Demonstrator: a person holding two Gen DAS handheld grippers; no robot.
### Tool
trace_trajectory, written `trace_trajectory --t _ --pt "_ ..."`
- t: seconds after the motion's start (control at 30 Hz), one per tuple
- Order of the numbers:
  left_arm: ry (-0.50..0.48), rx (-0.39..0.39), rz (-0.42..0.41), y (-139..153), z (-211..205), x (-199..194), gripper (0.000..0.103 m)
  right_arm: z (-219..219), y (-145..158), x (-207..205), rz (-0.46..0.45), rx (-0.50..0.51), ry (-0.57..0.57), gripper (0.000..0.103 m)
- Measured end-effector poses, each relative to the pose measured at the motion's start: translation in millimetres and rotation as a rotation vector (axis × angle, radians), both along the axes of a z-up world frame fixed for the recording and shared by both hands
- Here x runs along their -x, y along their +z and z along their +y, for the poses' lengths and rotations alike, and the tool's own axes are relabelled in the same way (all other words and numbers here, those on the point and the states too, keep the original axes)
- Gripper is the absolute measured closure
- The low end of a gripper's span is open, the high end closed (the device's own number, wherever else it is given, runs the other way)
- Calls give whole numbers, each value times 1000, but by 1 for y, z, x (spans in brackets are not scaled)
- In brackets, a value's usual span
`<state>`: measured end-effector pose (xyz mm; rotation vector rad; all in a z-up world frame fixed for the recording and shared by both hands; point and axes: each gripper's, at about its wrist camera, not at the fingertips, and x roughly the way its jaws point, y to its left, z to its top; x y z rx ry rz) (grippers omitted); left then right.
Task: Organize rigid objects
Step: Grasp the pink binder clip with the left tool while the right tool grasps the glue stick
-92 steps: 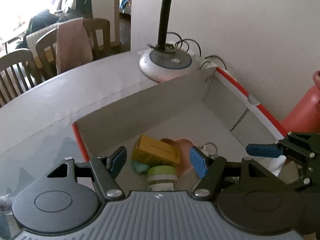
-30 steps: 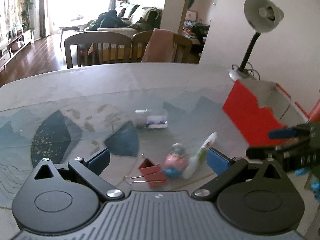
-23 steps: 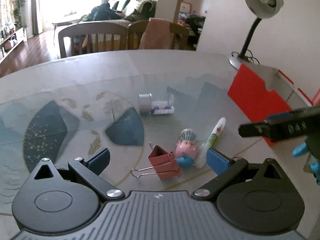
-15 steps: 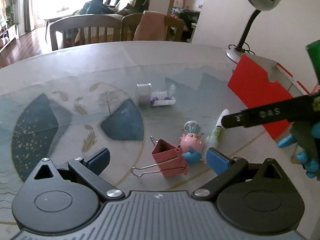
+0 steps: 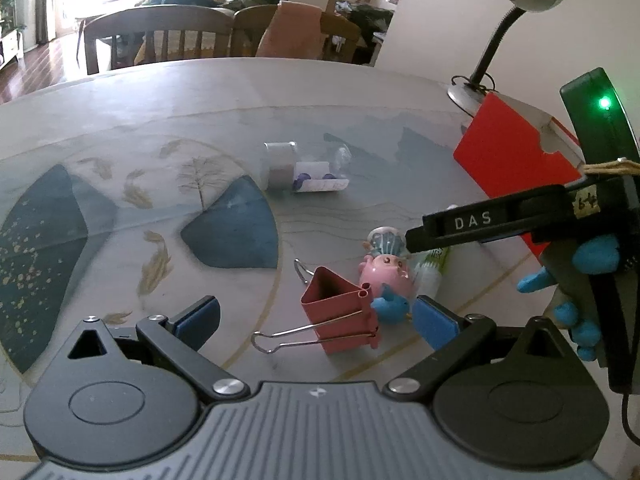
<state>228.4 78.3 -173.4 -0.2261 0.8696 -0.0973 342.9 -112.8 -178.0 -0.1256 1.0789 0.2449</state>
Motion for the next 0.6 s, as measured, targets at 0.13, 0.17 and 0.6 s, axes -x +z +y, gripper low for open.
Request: trace_trajectory --t 0.13,0.17,0.6 --pt "-1 2 -1 -2 1 -3 3 0 0 9 -9 9 22 18" --pt "0 1 -1 -3 1 -4 6 -1 0 12 -12 12 28 19" --pt "-45 33 -16 -3 -5 -5 29 -19 3 37 -38 10 74 50"
